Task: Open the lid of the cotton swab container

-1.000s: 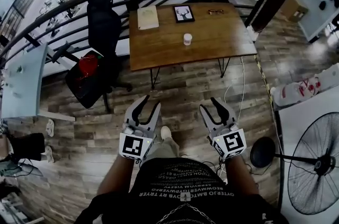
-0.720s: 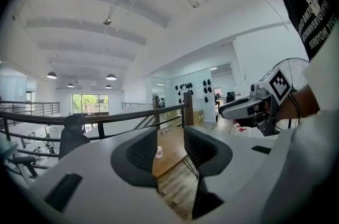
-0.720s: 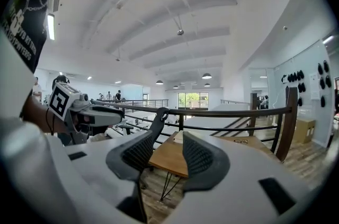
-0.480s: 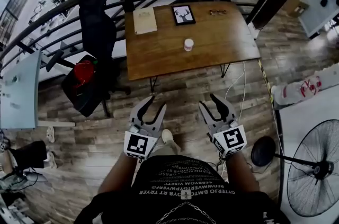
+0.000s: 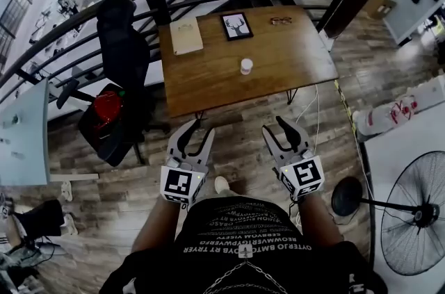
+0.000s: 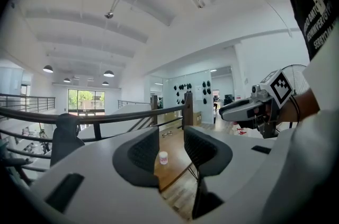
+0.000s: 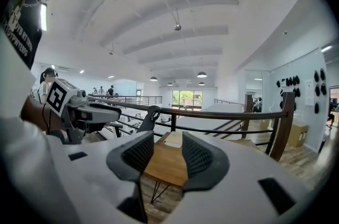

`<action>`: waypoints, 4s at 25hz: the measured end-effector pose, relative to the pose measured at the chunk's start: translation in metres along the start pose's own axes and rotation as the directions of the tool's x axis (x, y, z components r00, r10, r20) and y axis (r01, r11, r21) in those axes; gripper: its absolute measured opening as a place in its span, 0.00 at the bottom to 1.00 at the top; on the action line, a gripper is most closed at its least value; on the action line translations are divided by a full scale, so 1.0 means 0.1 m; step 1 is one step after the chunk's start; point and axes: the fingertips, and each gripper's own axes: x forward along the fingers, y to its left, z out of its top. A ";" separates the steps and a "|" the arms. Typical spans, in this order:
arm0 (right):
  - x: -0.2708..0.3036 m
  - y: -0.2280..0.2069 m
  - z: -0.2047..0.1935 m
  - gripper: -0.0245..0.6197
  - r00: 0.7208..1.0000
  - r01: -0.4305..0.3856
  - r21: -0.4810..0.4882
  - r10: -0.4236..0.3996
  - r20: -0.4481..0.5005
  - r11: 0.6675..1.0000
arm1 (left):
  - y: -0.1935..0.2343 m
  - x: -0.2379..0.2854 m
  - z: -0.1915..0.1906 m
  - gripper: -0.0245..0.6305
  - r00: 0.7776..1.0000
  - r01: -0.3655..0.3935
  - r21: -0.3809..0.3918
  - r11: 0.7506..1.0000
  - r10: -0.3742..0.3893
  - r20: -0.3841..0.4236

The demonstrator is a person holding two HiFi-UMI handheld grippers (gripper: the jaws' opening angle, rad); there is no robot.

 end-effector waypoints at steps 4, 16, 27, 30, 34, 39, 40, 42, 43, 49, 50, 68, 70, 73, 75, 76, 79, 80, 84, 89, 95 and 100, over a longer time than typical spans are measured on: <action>0.06 0.04 0.12 0.31 1.000 0.009 -0.018 -0.009 0.013 1.000 | 0.11 0.04 0.01 0.29 1.000 0.019 -0.010 1.000 -0.019 0.007; -0.22 -0.08 0.08 0.30 0.996 0.090 0.004 -0.090 -0.008 0.996 | 0.01 0.05 -0.01 0.29 0.998 0.039 -0.008 0.999 -0.039 0.040; 0.00 -0.02 0.05 0.29 1.000 0.020 -0.001 -0.020 -0.013 1.000 | 0.02 0.10 -0.15 0.29 1.000 0.006 -0.007 1.000 -0.006 -0.007; 0.04 -0.11 0.01 0.29 1.000 0.016 0.009 -0.016 -0.019 1.000 | -0.03 0.18 -0.17 0.29 1.000 0.015 -0.005 1.000 -0.015 -0.017; 0.11 -0.26 -0.06 0.29 1.000 0.007 0.024 -0.006 -0.030 1.000 | -0.08 0.34 -0.20 0.29 0.999 0.020 -0.009 1.000 -0.021 -0.031; 0.20 -0.50 -0.09 0.29 0.999 -0.004 0.030 0.005 -0.039 1.000 | -0.14 0.59 -0.23 0.29 0.999 0.016 -0.018 1.000 -0.017 -0.043; 0.22 -0.56 -0.10 0.29 0.999 -0.003 0.029 0.004 -0.039 1.000 | -0.15 0.65 -0.24 0.29 0.999 0.017 -0.019 1.000 -0.017 -0.045; 0.26 -0.68 -0.12 0.29 0.999 0.000 0.034 0.001 -0.041 0.999 | -0.17 0.76 -0.25 0.29 0.999 0.016 -0.019 1.000 -0.016 -0.047; 0.29 -0.74 -0.13 0.29 0.999 0.000 0.038 0.001 -0.042 0.999 | -0.17 0.81 -0.26 0.29 0.999 0.014 -0.019 1.000 -0.015 -0.048; 0.49 -1.11 -0.16 0.29 0.999 -0.015 0.048 0.017 -0.044 0.999 | -0.12 1.19 -0.24 0.29 0.999 -0.011 -0.021 1.000 0.010 -0.047; 0.53 -1.18 -0.16 0.29 0.999 -0.019 0.048 0.021 -0.045 0.999 | -0.11 1.26 -0.23 0.29 0.999 -0.018 -0.024 1.000 0.017 -0.048; 1.07 -2.31 -0.14 0.28 0.984 -0.176 0.035 0.177 -0.017 0.984 | -0.17 2.32 -0.30 0.29 0.981 -0.180 -0.004 0.984 0.179 -0.070; 1.08 -2.36 -0.19 0.28 0.982 -0.187 0.045 0.188 -0.019 0.981 | -0.20 2.38 -0.39 0.30 0.976 -0.194 -0.002 0.981 0.193 -0.099; 1.06 -2.38 -0.30 0.28 0.978 -0.206 0.062 0.208 -0.025 0.977 | -0.25 2.43 -0.52 0.31 0.973 -0.199 -0.012 0.980 0.196 -0.120; 1.07 -2.39 -0.38 0.28 0.975 -0.219 0.065 0.221 -0.027 0.974 | -0.23 2.51 -0.60 0.31 0.972 -0.201 -0.010 0.980 0.198 -0.129; 1.07 -2.41 -0.42 0.27 0.974 -0.220 0.070 0.223 -0.030 0.973 | -0.23 2.56 -0.67 0.31 0.971 -0.199 -0.009 0.980 0.196 -0.137; 1.10 -2.47 -0.58 0.27 0.975 -0.212 0.096 0.217 -0.047 0.973 | -0.24 2.74 -0.94 0.31 0.968 -0.188 -0.009 0.982 0.183 -0.170; 1.13 -2.48 -0.62 0.27 0.975 -0.212 0.098 0.218 -0.051 0.972 | -0.22 2.80 -1.00 0.31 0.968 -0.187 -0.007 0.982 0.183 -0.173; 1.16 -2.49 -0.73 0.27 0.974 -0.214 0.118 0.221 -0.054 0.970 | -0.15 3.05 -1.25 0.31 0.967 -0.188 0.001 0.982 0.186 -0.174; 1.22 -2.55 -0.86 0.27 0.974 -0.212 0.176 0.222 -0.043 0.961 | -0.07 3.26 -1.56 0.31 0.966 -0.174 0.021 0.984 0.175 -0.190; 1.43 -2.49 -0.96 0.26 0.972 -0.213 0.157 0.225 -0.068 0.964 | 0.09 3.45 -1.99 0.35 0.963 -0.159 -0.042 0.986 0.146 -0.227; 1.53 -2.49 -1.03 0.26 0.967 -0.216 0.131 0.230 -0.105 0.968 | 0.16 3.68 -2.32 0.35 0.956 -0.148 -0.033 0.988 0.135 -0.261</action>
